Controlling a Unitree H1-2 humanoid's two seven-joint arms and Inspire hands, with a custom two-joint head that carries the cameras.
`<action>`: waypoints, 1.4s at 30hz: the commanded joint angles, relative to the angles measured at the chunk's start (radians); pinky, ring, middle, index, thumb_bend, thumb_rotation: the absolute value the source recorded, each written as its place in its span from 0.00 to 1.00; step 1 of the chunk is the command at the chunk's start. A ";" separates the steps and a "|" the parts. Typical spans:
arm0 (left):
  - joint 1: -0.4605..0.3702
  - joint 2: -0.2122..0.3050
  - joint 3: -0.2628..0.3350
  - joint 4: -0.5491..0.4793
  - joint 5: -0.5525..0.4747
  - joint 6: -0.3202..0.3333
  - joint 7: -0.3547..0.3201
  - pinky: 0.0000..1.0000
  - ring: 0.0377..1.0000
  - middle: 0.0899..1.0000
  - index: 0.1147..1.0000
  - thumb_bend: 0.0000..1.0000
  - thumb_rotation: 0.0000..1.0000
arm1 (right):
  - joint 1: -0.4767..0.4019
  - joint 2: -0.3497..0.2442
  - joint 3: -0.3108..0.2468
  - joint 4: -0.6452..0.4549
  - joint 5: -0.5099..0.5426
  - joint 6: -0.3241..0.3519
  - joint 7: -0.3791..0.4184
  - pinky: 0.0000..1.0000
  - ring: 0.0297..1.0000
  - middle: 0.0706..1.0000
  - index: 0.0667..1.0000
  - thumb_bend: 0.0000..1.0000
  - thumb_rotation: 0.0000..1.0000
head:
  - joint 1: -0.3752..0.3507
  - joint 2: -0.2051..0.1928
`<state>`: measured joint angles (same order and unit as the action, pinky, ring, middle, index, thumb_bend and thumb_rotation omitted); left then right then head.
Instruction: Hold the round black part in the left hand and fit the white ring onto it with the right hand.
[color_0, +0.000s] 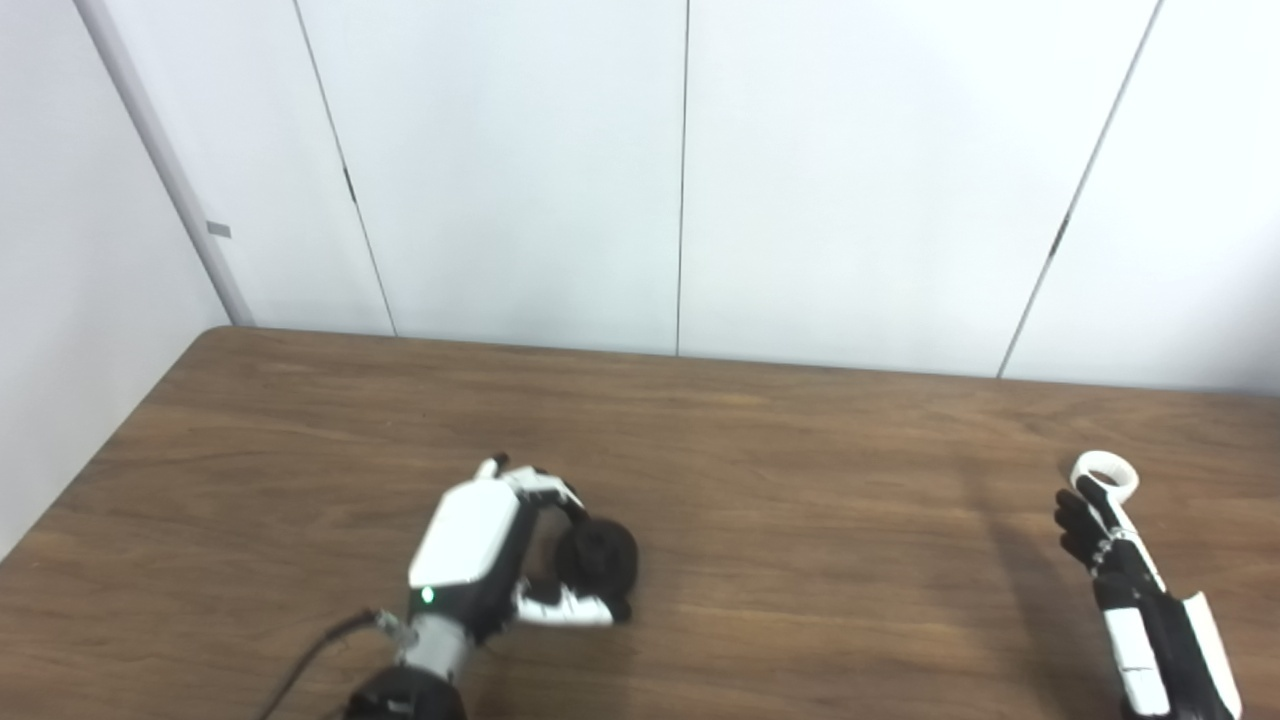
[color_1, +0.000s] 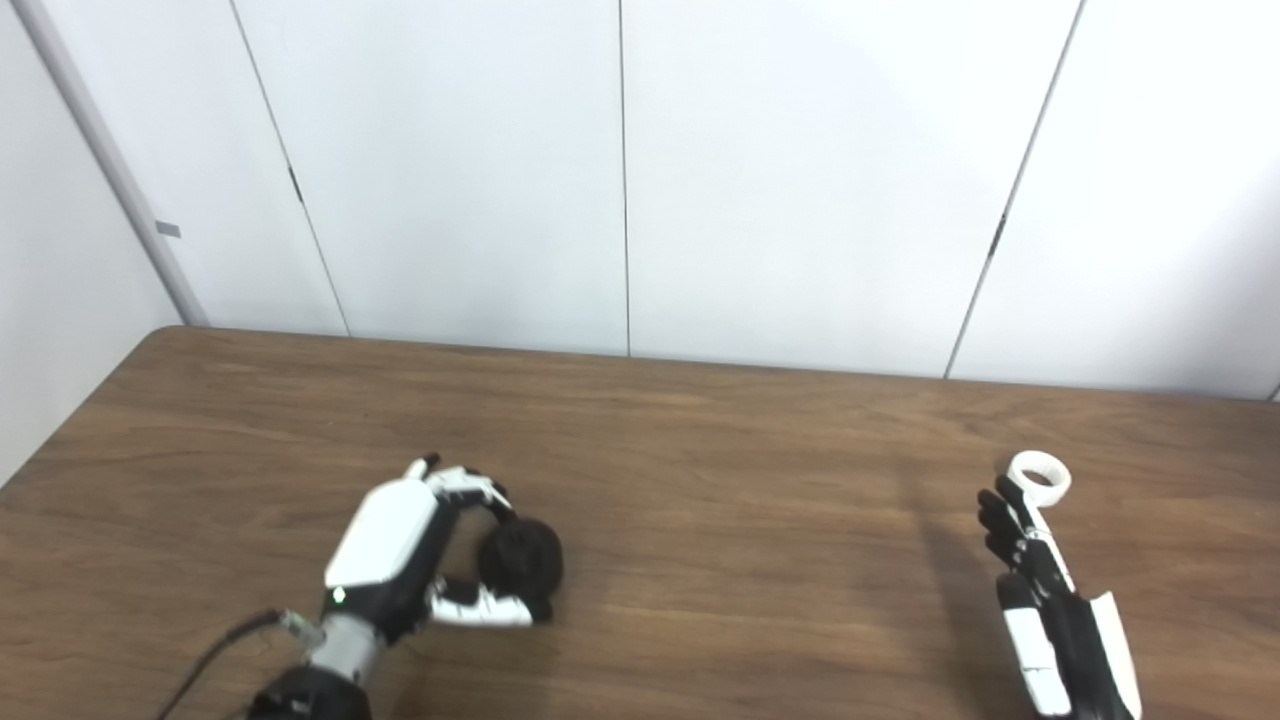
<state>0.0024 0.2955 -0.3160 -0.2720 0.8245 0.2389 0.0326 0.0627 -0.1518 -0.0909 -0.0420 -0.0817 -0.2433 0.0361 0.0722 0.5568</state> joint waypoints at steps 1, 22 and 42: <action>0.003 -0.008 -0.015 -0.048 0.040 -0.042 0.010 1.00 0.86 0.74 0.42 0.52 0.06 | 0.080 0.072 0.040 0.065 -0.002 0.021 -0.020 0.94 0.91 0.92 0.94 0.60 1.00 | -0.010 0.005; 0.159 -0.032 -0.150 -0.008 0.146 -0.196 -0.059 1.00 0.91 0.78 0.42 0.52 0.06 | 0.094 0.138 0.080 -0.086 -0.095 0.161 -0.061 0.96 0.92 0.91 0.94 0.57 1.00 | -0.159 0.138; 0.198 -0.041 -0.143 0.076 0.146 -0.259 0.025 1.00 0.91 0.78 0.42 0.52 0.06 | 0.042 0.064 0.036 -0.318 -0.235 0.400 -0.057 0.85 0.88 0.88 0.84 0.64 0.46 | -0.230 0.170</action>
<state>0.1678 0.2338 -0.4527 -0.2429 0.9373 -0.0261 0.0829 0.1323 -0.0607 -0.0430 -0.3147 -0.3037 0.1553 -0.0142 -0.1564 0.7256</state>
